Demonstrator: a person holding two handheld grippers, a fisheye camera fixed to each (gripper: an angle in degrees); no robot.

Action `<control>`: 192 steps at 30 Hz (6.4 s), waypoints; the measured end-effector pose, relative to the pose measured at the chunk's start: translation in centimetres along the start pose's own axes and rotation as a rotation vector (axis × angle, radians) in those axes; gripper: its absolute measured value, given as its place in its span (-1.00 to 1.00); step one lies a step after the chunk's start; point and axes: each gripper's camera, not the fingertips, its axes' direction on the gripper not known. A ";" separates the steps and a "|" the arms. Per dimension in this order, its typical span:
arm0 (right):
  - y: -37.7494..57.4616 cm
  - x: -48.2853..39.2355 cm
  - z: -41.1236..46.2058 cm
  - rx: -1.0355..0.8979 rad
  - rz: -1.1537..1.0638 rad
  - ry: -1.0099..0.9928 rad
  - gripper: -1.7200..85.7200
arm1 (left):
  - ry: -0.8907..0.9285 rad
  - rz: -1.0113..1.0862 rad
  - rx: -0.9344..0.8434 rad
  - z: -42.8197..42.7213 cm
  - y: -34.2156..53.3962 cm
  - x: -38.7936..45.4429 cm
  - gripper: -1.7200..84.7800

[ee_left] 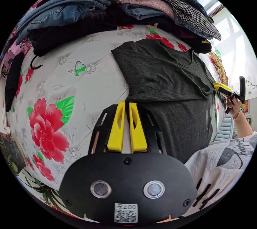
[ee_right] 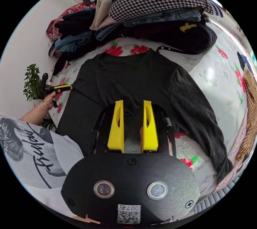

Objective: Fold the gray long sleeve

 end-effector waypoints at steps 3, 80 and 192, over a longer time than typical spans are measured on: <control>-3.0 -0.7 3.1 -0.089 -0.047 0.001 -0.91 | -0.005 0.001 0.002 0.4 -0.6 -0.4 -0.98; 9.8 9.6 -14.5 0.156 0.442 0.574 -0.96 | 0.066 -0.316 0.091 -3.1 -1.6 -2.5 -0.98; 20.7 4.2 -5.7 -0.292 0.197 -0.217 -0.96 | 0.391 -0.100 -0.176 -6.5 10.1 -0.5 -0.97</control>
